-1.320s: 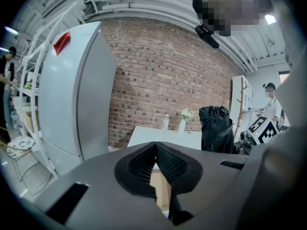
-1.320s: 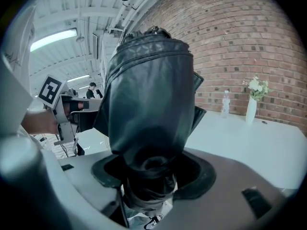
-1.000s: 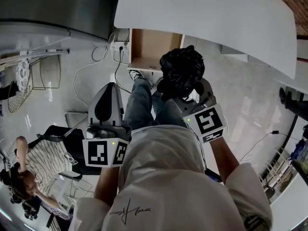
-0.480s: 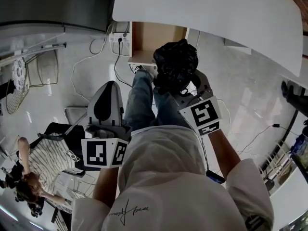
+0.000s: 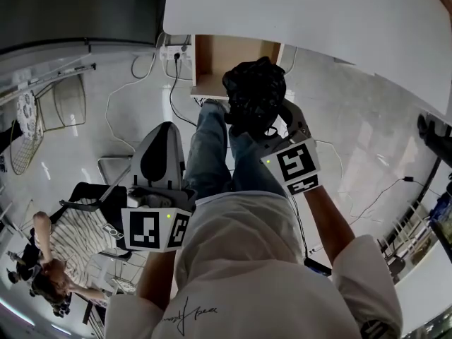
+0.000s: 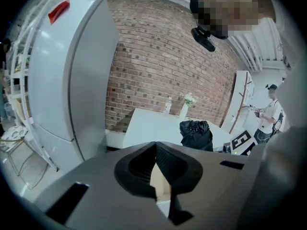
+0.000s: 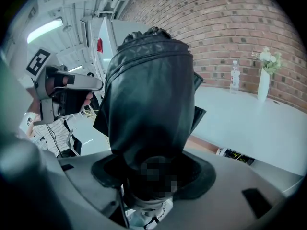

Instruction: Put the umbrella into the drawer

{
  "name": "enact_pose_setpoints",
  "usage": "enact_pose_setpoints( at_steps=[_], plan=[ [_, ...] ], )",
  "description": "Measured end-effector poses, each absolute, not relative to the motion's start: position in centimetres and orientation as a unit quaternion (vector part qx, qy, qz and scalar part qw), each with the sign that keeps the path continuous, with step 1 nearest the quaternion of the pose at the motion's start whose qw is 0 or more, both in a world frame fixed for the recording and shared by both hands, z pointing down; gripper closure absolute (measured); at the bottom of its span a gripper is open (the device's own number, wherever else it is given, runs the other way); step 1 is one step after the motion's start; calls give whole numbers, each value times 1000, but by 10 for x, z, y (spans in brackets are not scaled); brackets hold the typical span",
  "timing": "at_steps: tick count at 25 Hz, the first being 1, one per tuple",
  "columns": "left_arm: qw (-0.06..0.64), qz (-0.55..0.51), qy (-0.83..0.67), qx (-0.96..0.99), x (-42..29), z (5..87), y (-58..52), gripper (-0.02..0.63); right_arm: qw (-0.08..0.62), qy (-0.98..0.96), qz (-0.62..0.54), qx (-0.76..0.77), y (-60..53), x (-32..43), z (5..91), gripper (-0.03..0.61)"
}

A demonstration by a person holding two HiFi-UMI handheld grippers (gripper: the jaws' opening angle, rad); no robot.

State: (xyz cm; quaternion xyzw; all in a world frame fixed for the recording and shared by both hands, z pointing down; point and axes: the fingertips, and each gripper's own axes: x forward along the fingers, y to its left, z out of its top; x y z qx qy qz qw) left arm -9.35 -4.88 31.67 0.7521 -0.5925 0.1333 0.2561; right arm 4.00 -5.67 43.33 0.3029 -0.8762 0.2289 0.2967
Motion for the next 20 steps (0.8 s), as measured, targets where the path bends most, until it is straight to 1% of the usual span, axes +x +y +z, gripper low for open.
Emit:
enact_pose_setpoints(
  at_steps=[13,20],
  plan=[
    [278,159,-566,760,-90,347,-63,595,356,-862,207,295,-69,34,506,311],
    [292,162,-562,757,-115,367,-74,595,385,-857,189,287,-86,10,547,311]
  ],
)
